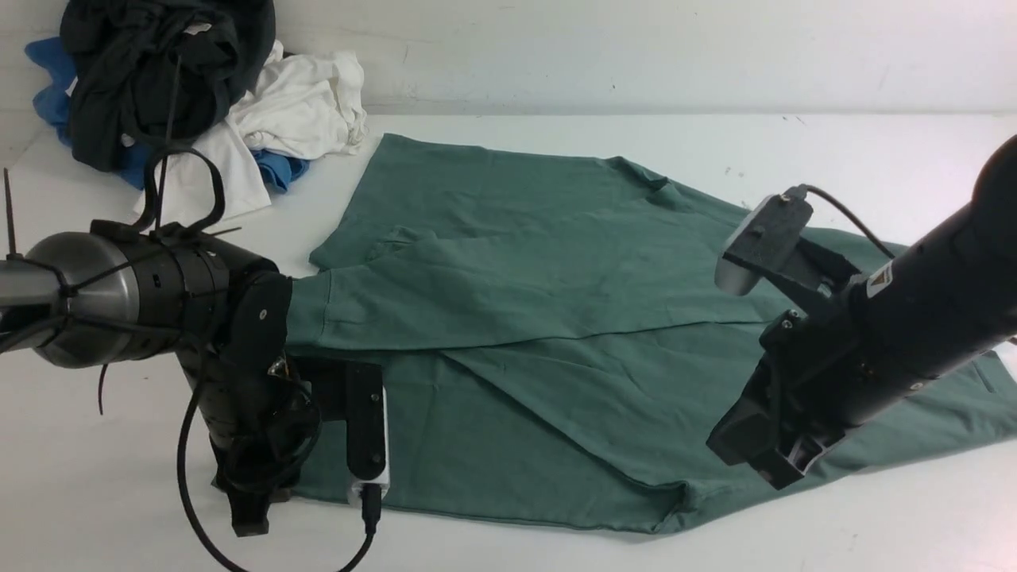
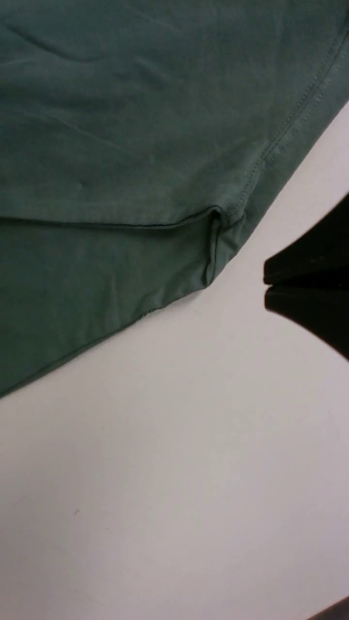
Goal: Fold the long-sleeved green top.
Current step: Use both arms simultaneously to clamp the lower edge of the clothing fabric
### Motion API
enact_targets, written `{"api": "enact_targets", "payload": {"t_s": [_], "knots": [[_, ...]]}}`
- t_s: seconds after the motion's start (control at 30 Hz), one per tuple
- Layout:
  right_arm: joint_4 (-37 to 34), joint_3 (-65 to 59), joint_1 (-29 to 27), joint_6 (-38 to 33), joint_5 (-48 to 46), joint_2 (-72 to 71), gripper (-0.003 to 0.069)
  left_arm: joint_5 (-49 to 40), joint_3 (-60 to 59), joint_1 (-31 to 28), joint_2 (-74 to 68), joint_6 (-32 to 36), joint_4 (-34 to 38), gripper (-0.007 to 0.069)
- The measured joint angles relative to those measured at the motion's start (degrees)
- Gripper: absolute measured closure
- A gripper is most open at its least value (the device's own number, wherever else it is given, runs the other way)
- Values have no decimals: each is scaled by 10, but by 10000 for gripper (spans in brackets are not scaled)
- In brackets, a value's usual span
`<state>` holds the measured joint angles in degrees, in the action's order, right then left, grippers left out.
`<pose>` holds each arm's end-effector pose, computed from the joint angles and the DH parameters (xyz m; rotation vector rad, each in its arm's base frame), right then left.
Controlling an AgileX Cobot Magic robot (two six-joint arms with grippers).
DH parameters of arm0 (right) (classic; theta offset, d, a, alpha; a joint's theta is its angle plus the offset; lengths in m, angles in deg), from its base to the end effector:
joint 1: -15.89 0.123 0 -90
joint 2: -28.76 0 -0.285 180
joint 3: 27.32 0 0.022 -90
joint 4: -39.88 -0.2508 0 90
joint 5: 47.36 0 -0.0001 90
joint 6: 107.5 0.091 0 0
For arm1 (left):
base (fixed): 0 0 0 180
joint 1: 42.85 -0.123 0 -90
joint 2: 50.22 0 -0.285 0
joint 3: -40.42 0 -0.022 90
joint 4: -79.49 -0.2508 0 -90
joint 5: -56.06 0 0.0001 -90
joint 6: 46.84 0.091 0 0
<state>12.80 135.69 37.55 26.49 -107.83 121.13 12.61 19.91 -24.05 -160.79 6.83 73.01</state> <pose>0.2418 0.1349 0.2640 -1.3334 2.4950 0.5528 0.2981 -0.0940 0.1513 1.9108 2.4038 0.1636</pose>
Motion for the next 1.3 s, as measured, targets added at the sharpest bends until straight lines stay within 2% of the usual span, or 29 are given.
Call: {"api": "enact_targets", "payload": {"t_s": [0.03, 0.07, 0.13, 0.3, 0.43, 0.53, 0.6, 0.7, 0.83, 0.87, 0.9, 0.93, 1.0, 1.03, 1.07, 1.17, 1.2, 1.23, 1.3], "knots": [[3, 0, 0, -2, 0, 0, 667, 6, 0, 0, 1, -22, -8, 536], [4, 0, 0, -2, 1, 0, 667, 7, 0, 0, 1, -26, -9, 536], [39, 0, 0, -5, 12, 0, 667, 11, 0, 0, 14, -104, -21, 610], [129, 0, 0, 33, 35, 0, 667, -4, 1, -11, 81, -224, -35, 620], [170, -25, 0, 50, 61, 0, 666, -17, 1, -54, 125, -274, -46, 620], [195, -58, 0, 52, 88, 0, 655, -16, 1, -81, 134, -283, -45, 620], [220, -91, 0, 52, 106, 0, 620, -13, 1, -101, 136, -287, -32, 620], [257, -129, 0, 54, 118, 0, 508, 0, 1, -118, 136, -286, 4, 620], [294, -169, 0, 52, 133, 0, 313, 9, 4, -119, 136, -283, 22, 620], [294, -171, 0, 51, 134, 0, 304, 10, 4, -119, 136, -283, 23, 620], [319, -187, 0, 46, 151, 1, 249, 10, 4, -119, 136, -283, 28, 620], [337, -196, 0, 46, 173, 4, 227, 10, 4, -119, 136, -283, 32, 620], [386, -220, 0, 65, 241, 17, 202, 10, 4, -119, 136, -283, 39, 620], [393, -223, 0, 68, 247, 20, 203, 10, 4, -119, 136, -283, 39, 620], [414, -231, 0, 90, 293, 33, 223, 10, 4, -119, 136, -283, 43, 620], [440, -232, 0, 119, 335, 51, 354, 1, 4, -119, 136, -283, 45, 620], [440, -232, 0, 120, 336, 51, 366, -1, 4, -119, 136, -283, 45, 620], [447, -232, 0, 130, 338, 52, 460, -12, 4, -119, 136, -284, 45, 620], [453, -233, 0, 160, 323, 49, 586, -40, 4, -119, 140, -289, 47, 620]]}}
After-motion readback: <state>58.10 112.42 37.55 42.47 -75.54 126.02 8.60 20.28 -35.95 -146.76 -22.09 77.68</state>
